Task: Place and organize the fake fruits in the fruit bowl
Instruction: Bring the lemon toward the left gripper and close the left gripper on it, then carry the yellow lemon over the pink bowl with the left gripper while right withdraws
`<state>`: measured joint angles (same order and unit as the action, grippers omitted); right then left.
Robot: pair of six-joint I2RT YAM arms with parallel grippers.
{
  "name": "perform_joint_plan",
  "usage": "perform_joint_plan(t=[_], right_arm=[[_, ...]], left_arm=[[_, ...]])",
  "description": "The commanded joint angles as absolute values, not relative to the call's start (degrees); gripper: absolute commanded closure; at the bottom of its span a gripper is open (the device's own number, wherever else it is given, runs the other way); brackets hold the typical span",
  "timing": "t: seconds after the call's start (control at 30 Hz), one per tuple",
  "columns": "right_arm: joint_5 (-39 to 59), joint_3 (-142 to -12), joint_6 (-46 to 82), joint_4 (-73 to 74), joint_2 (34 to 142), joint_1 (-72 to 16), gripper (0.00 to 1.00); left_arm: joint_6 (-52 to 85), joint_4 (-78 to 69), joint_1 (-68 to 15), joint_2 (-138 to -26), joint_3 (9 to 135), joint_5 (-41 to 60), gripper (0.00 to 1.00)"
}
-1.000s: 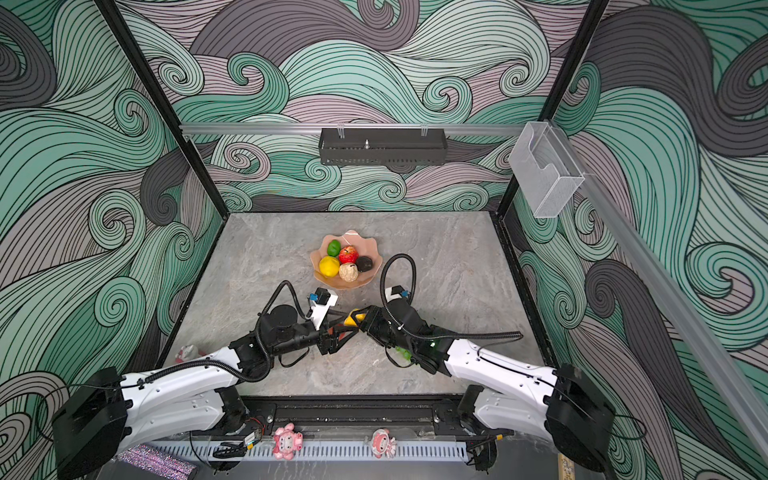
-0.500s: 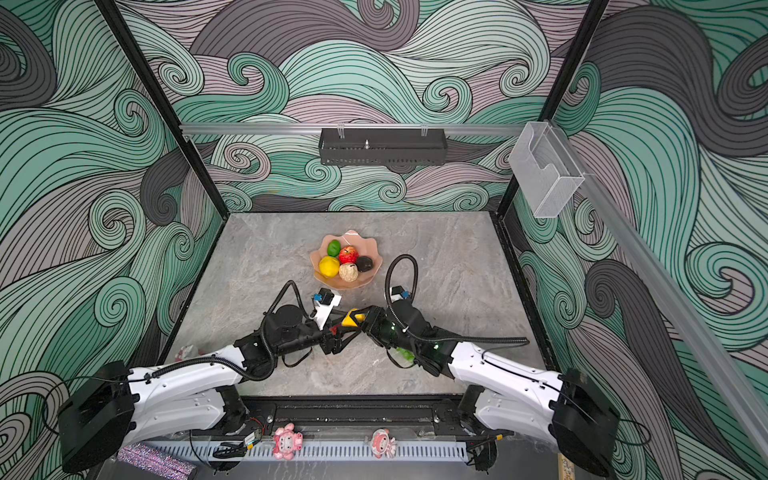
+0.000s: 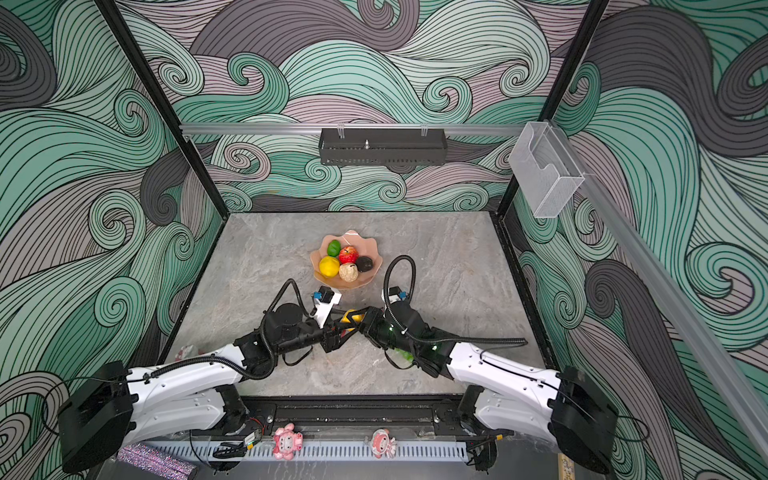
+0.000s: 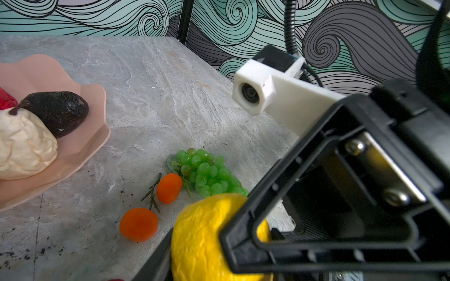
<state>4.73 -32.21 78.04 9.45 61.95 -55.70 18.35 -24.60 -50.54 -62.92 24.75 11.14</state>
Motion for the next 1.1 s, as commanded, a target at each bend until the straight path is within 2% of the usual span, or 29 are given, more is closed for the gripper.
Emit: perform_joint_plan(t=[0.0, 0.1, 0.27, 0.4, 0.57, 0.7, 1.07], right_arm=[[4.5, -32.1, 77.9, 9.6, 61.1, -56.4, 0.46], [3.8, -32.0, 77.2, 8.6, 60.6, -56.3, 0.42], [-0.4, -33.0, 72.2, 0.3, 58.2, -55.6, 0.22], [-5.3, -32.9, 67.3, -7.7, 53.1, -54.0, 0.12], [-12.9, -33.0, 59.8, -20.1, 44.0, -52.4, 0.09], [-16.7, -31.3, 55.4, -27.3, 37.2, -52.2, 0.08], [-14.5, -22.2, 58.2, -33.8, 26.1, -52.2, 0.08]], left_arm=[[17.5, -24.4, -51.0, -63.6, 27.3, 10.9, 0.52], [17.3, -22.9, -51.0, -63.5, 27.8, 10.3, 0.53], [14.8, -14.2, -51.0, -63.2, 30.9, 4.6, 0.53], [12.4, -4.4, -50.6, -65.0, 35.7, -1.9, 0.53], [10.7, 8.1, -49.8, -69.8, 46.0, -8.6, 0.52], [10.4, 11.5, -48.0, -73.9, 52.7, -12.1, 0.51], [11.9, 24.7, -37.7, -90.9, 76.5, -8.3, 0.51]])
